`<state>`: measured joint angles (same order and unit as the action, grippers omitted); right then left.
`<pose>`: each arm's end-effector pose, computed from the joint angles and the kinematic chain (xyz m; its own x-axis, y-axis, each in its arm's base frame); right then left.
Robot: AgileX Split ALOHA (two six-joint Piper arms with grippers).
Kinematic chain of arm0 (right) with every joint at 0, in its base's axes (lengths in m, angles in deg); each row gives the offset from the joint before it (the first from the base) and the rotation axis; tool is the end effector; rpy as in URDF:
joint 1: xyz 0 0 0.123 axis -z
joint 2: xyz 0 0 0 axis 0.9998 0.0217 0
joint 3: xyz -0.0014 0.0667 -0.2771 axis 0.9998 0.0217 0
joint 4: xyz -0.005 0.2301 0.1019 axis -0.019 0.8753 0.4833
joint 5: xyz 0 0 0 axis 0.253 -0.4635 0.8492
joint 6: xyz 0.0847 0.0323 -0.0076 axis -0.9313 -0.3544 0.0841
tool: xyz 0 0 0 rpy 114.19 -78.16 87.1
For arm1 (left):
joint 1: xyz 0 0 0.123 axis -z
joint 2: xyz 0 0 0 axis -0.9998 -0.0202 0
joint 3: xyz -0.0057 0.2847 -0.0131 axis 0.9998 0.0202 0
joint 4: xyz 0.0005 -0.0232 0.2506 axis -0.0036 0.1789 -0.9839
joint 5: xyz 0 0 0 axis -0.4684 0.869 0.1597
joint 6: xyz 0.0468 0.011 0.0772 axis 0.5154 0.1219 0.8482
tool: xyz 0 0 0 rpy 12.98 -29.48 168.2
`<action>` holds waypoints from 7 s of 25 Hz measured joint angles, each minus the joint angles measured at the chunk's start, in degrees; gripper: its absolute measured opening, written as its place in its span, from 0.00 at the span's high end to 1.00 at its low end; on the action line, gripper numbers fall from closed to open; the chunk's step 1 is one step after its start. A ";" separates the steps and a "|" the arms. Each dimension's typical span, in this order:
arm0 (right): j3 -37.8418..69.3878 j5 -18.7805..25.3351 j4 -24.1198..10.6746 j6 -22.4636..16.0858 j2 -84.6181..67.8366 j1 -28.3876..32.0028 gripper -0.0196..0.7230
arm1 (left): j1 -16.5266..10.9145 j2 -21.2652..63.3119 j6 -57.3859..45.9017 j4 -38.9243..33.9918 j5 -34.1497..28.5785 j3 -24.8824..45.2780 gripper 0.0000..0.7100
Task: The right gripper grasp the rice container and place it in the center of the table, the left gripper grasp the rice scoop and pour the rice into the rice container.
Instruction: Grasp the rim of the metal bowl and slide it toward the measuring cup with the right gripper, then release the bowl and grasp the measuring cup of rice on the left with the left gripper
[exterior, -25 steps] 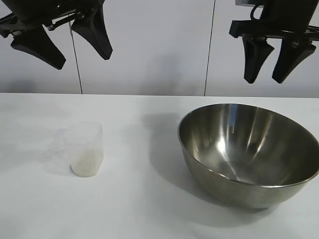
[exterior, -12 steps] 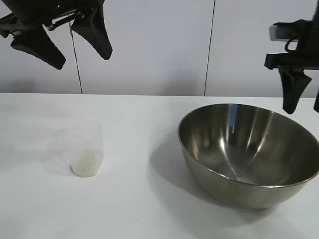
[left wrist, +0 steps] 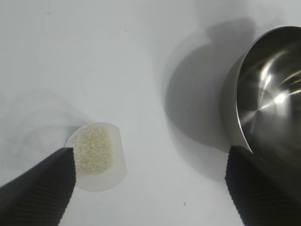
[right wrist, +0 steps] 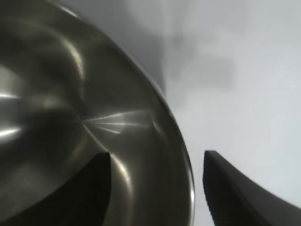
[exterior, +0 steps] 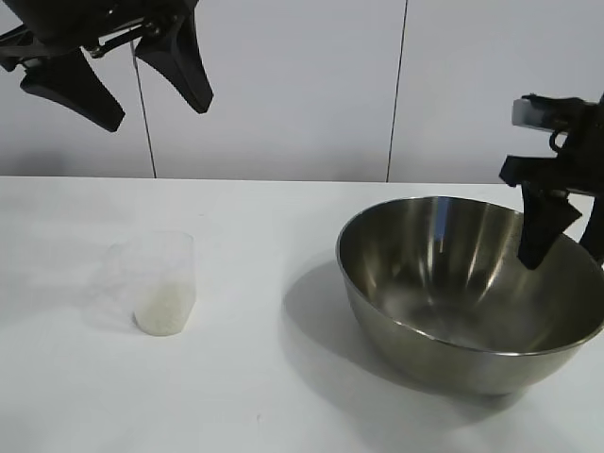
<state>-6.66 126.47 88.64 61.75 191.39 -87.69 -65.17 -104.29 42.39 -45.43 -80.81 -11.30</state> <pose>0.3506 0.0091 0.1718 -0.9888 -0.0857 -0.1220 -0.1046 0.9819 0.1580 0.3168 -0.1604 0.2912 -0.8424 0.1928 -0.5031 0.3650 0.8911 -0.2697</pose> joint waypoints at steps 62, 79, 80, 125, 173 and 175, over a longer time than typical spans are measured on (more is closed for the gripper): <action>-7.05 -0.49 8.09 -8.11 1.18 -13.05 0.37 | 0.00 0.00 0.00 0.00 0.00 0.00 0.12; -23.90 15.35 3.96 -10.01 -3.54 -9.94 0.37 | 0.00 0.00 0.00 0.00 0.00 0.00 0.12; -23.90 15.35 3.96 -10.01 -3.50 -9.94 0.37 | 0.00 0.00 0.00 0.00 0.00 0.00 0.12; -23.90 14.38 3.96 -10.03 -3.43 -9.94 0.37 | 3.31 17.24 -0.03 -11.95 101.36 68.94 0.23; -23.90 12.46 4.18 -9.86 -3.39 -9.94 0.37 | -14.86 -24.84 2.56 -36.24 111.34 51.59 0.28; -23.90 12.42 4.18 -9.86 -3.39 -9.94 0.37 | -14.86 -24.84 1.37 -36.24 111.34 50.29 0.28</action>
<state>-30.56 138.88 92.82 51.88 188.00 -97.64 -80.02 -129.13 43.76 -81.67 30.53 38.99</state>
